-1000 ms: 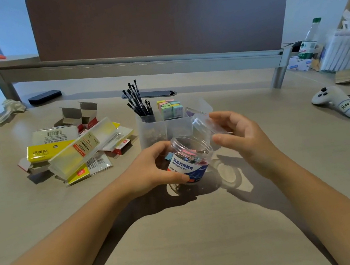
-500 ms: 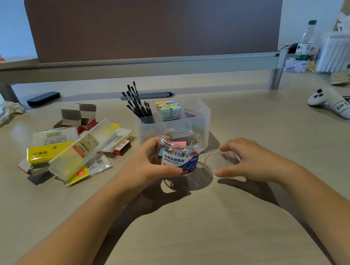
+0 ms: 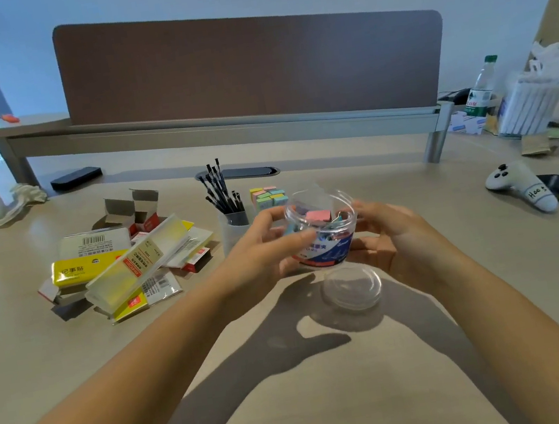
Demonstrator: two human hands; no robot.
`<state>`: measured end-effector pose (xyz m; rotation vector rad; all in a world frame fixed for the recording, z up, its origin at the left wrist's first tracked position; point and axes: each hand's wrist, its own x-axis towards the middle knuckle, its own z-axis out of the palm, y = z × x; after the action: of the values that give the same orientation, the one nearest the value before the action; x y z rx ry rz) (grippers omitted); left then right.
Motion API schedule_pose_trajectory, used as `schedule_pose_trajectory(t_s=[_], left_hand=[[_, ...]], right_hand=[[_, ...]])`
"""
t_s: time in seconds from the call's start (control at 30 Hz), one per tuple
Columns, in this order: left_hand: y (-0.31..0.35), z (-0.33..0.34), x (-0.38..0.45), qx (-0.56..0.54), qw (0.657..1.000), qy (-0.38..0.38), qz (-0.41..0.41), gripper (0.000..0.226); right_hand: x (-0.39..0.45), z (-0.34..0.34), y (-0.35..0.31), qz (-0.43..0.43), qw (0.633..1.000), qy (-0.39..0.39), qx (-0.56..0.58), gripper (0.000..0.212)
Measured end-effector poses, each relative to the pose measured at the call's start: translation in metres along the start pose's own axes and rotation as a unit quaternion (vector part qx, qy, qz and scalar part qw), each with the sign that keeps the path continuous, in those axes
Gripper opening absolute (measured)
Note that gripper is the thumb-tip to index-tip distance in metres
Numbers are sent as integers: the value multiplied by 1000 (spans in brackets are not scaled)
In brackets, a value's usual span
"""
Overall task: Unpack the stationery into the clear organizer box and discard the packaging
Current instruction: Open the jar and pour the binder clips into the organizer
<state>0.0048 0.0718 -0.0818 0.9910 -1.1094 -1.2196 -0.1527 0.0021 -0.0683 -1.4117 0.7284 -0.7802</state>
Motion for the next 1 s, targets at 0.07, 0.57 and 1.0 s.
schedule_pose_trajectory(t_s=[0.07,0.57,1.0], left_hand=[[9,7,12,-22,999,16,-28,25],[43,-25,91,16,991,136,-15,22],[37,-62,131,168,979,113,33,44]], right_hand=[[4,-3,-9,-10,1000,14,-4,21],[98,-16,-13,-21,985,134,-105,26],[134,2,18,9,989,65,-135,29]])
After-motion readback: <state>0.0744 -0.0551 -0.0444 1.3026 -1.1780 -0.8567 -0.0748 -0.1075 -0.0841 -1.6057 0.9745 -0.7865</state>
